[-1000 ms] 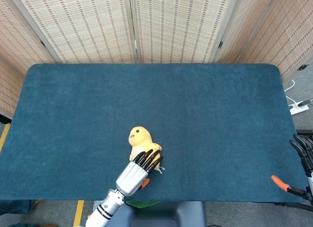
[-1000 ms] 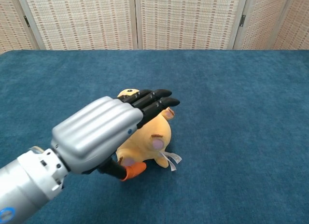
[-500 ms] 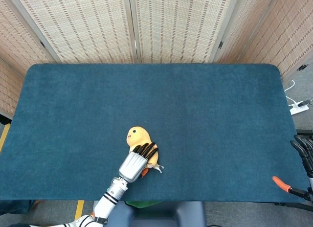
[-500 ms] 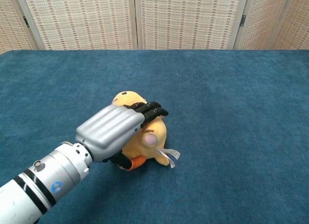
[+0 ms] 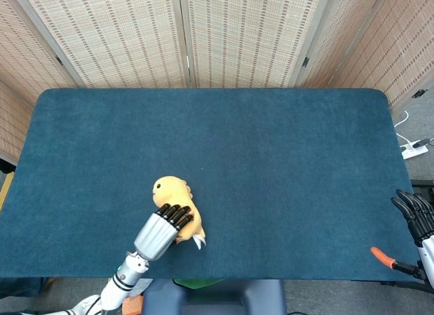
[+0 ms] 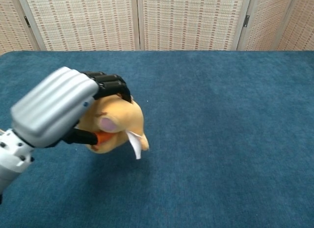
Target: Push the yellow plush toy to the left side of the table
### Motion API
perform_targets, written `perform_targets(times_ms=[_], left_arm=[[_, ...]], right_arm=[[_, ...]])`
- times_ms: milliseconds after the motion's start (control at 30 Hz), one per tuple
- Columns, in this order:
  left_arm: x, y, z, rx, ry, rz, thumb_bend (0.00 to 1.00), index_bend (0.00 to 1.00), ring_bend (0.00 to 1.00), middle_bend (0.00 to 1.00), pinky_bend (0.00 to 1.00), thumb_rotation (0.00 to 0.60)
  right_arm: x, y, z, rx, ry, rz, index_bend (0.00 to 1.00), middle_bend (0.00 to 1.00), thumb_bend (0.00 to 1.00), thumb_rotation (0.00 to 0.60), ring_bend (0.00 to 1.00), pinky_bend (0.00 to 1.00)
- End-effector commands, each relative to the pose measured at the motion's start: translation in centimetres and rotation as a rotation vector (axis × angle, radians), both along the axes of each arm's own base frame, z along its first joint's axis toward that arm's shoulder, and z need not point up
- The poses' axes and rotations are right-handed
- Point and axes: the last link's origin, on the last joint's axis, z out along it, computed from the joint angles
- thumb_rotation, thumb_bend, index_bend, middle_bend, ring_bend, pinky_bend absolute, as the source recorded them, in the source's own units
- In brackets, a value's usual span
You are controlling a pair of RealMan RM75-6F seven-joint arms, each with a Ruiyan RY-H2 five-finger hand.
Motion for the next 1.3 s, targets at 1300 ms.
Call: perform_targets(times_ms=[1300], left_arm=[[-17.3,4.2,4.1,-0.053,0.488,-0.010,0.50,0.58,0.61,0.69,0.68,0.600]], right_arm=[[2.5,2.0,-5.5,0.164,0.045,0.001,0.00,0.00,0.11,0.600,0.00,0.00]])
